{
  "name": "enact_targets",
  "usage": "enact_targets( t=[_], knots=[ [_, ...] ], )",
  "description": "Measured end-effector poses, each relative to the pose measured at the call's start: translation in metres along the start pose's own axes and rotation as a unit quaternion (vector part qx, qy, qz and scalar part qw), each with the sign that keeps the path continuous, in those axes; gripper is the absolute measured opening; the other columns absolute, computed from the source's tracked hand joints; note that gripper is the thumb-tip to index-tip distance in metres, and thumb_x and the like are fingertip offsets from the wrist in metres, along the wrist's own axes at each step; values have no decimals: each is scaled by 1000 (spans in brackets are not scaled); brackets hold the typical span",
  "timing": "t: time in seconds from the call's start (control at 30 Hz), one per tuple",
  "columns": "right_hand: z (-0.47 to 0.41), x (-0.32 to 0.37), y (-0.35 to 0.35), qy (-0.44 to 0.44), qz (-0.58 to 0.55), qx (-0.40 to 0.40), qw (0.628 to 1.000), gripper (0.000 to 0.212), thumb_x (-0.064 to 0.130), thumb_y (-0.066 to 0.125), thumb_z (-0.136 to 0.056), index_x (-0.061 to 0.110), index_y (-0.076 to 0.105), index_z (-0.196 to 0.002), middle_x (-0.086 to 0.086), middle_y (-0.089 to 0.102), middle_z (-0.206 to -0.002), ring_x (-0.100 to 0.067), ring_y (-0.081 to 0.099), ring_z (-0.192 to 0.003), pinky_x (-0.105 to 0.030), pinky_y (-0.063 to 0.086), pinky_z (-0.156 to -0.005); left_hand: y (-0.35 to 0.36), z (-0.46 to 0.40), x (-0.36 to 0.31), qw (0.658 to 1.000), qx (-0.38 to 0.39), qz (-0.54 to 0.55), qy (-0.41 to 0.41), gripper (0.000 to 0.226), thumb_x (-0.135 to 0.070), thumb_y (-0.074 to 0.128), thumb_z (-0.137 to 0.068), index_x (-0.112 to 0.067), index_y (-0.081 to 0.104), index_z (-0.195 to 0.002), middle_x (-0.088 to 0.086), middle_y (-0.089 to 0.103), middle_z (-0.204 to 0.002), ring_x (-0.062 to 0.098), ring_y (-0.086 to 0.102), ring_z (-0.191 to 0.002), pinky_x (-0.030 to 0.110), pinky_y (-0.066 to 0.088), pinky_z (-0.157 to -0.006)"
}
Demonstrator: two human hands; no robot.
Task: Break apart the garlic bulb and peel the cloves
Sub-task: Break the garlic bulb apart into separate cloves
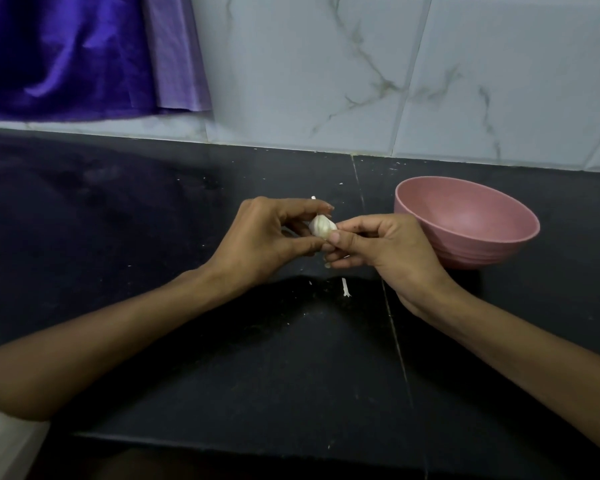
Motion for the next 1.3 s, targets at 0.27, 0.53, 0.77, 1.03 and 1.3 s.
enact_targets(
  t=[0.27,0.53,0.77,1.03,1.3],
  knots=[
    [0,3,-3,-4,2,11,1000,13,5,69,-83,2,74,-94,-14,75,-78,-22,73,-70,-27,60,-65,0,2,-2,997,6,66,-28,53,-34,79,-62,-13,73,-110,0,76,-95,11,73,-83,37,59,-84],
    [0,8,-3,-3,-9,25,1000,11,5,65,-87,5,74,-94,-12,74,-78,-21,72,-68,-29,61,-66,1,0,-5,989,9,145,-28,46,-21,78,-64,-11,70,-108,7,76,-95,18,73,-84,22,58,-73],
    [-1,14,-4,-52,130,5,990,8,9,65,-92,7,73,-96,-13,70,-77,-19,68,-62,-35,61,-60,-11,-9,1,992,2,126,-23,44,-21,78,-70,-12,68,-112,10,74,-99,23,74,-80,32,61,-72],
    [0,13,-5,-79,368,2,926,10,13,70,-86,20,76,-88,21,59,-54,2,55,-47,-15,43,-53,-6,-6,4,998,38,46,-7,66,-20,80,-70,-17,56,-132,2,73,-102,15,72,-75,31,61,-69],
    [1,15,-6,-79,344,-18,935,10,17,70,-87,20,78,-93,18,65,-61,-2,56,-50,-16,45,-52,-5,-5,0,999,36,32,-1,54,-34,78,-66,-12,69,-114,5,73,-96,16,71,-80,34,62,-61]
  ],
)
Point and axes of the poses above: each hand's wrist, its own z-axis away from the middle knuckle, its own y-axis out of the palm, x = y × z, the point moved 2 cm from there along -z, towards the middle knuckle
